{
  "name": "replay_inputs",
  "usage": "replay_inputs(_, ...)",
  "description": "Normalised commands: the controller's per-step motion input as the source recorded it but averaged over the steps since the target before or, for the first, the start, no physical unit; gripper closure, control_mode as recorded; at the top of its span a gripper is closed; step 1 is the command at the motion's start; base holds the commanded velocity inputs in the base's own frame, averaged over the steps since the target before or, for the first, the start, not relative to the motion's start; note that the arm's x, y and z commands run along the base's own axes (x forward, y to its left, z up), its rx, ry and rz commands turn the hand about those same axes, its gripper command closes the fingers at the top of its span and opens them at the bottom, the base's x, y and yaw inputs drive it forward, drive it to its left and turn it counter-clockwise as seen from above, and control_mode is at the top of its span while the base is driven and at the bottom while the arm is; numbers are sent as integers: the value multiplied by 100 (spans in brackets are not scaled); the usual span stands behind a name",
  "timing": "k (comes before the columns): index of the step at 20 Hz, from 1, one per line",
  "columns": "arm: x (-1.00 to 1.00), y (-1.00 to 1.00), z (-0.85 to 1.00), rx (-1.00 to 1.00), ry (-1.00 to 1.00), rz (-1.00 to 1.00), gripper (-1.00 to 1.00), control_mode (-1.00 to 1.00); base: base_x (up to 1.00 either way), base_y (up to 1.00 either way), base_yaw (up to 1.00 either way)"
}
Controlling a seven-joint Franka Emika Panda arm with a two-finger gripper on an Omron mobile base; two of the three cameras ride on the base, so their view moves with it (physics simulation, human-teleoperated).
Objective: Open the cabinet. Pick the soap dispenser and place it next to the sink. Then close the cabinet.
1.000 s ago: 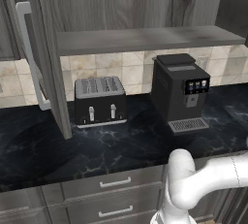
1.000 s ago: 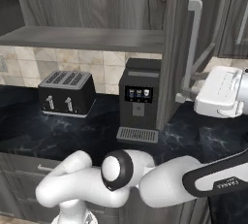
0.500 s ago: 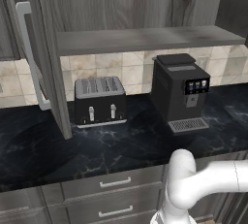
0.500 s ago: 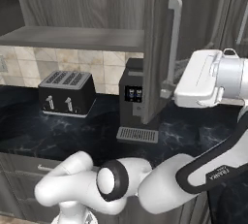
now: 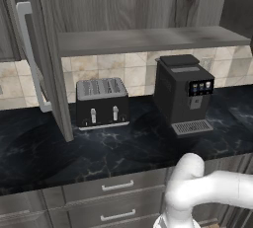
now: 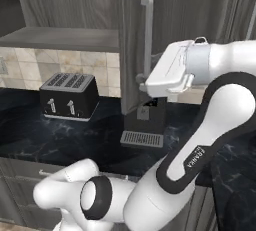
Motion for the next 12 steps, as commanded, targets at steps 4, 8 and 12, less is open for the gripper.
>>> replay_inputs(4, 51, 55, 0, 0, 0, -14, -100, -100, 0, 0, 0)
replay_inputs(8, 50, 45, 0, 0, 1, -24, -100, -100, 0, 0, 0)
replay_inputs(12, 47, 25, 0, 3, 7, -30, -100, -100, 0, 0, 0)
